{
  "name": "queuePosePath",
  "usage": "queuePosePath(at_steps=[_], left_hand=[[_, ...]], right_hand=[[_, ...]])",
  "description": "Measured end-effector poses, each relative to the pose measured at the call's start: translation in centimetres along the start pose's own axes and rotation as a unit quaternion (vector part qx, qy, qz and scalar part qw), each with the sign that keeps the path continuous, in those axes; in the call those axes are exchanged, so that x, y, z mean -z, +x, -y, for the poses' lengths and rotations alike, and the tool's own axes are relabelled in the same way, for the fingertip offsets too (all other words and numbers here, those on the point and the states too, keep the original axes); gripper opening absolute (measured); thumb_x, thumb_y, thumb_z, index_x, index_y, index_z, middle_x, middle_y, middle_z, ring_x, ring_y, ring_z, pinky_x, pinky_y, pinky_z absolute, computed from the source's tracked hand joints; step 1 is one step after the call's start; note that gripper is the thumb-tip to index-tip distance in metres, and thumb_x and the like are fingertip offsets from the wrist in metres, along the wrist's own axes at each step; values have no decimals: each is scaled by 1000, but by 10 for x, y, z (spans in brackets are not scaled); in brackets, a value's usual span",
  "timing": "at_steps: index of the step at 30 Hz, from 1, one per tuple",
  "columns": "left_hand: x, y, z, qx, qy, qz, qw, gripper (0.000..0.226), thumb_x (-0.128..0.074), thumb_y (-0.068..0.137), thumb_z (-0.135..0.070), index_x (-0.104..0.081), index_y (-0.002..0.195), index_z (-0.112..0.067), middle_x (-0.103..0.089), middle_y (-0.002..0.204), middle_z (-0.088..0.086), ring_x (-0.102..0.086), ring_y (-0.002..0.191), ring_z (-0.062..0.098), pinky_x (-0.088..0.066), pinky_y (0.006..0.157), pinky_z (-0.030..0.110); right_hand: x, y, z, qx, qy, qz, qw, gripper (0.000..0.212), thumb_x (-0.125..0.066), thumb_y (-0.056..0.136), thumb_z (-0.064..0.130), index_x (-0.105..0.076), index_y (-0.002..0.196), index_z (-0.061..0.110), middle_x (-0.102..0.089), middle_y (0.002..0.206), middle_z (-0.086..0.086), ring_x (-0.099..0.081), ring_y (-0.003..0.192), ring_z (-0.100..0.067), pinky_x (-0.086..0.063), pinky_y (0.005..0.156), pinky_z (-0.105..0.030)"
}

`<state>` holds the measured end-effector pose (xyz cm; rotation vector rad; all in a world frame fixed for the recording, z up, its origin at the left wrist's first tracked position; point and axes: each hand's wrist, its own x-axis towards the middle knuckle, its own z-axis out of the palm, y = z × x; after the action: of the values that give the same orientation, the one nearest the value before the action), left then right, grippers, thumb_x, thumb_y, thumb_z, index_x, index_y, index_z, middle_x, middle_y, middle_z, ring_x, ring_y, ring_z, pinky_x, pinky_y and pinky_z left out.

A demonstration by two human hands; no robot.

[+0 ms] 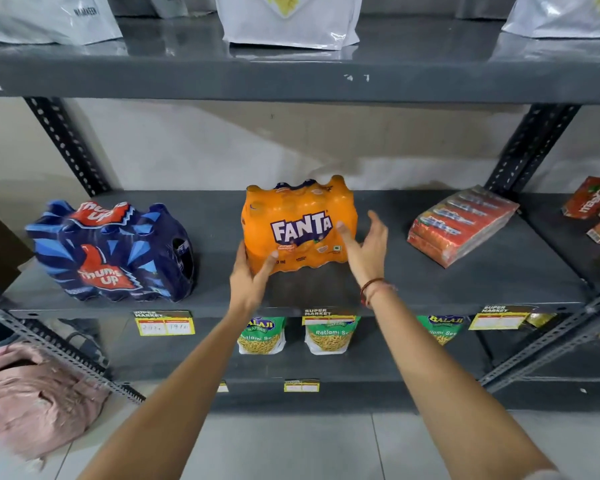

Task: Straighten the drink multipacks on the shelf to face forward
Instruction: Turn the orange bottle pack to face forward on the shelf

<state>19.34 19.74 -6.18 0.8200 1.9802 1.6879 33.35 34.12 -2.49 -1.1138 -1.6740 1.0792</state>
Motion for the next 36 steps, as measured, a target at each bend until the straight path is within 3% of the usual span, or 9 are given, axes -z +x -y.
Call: queuePosePath(at_steps=[2, 5, 21, 36], left_hand=[[-2, 7, -1, 17, 35, 7, 999, 71, -57, 84, -49, -27, 142, -22, -49, 138, 0, -51, 120, 19, -43, 99, 38], [3, 17, 0, 38, 94, 19, 995, 69, -54, 87, -47, -28, 141, -13, -48, 139, 11, -50, 123, 29, -43, 98, 42], [25, -5, 16, 6, 131, 55, 990, 69, -64, 83, -38, -32, 138, -12, -50, 138, 11, -51, 123, 30, -44, 98, 44], [29, -20, 12, 9, 120, 67, 990, 68, -62, 84, -37, -31, 139, -14, -50, 138, 9, -52, 122, 29, -45, 97, 44]], right_hand=[[2, 17, -4, -54, 11, 79, 995, 79, -62, 83, 46, -23, 145, 15, -29, 152, -12, -33, 137, -30, -34, 109, -46], [0, 19, -10, -76, 19, 159, 984, 74, -61, 83, 47, -26, 143, 20, -43, 145, -10, -46, 129, -31, -40, 105, -48], [17, -49, -32, -9, -29, 53, 998, 66, -64, 85, 35, -33, 139, 12, -49, 138, -14, -51, 123, -32, -47, 99, -48], [22, -63, -28, -7, -25, 45, 999, 65, -63, 86, 33, -32, 139, 11, -49, 139, -15, -51, 123, -32, -48, 98, -51]])
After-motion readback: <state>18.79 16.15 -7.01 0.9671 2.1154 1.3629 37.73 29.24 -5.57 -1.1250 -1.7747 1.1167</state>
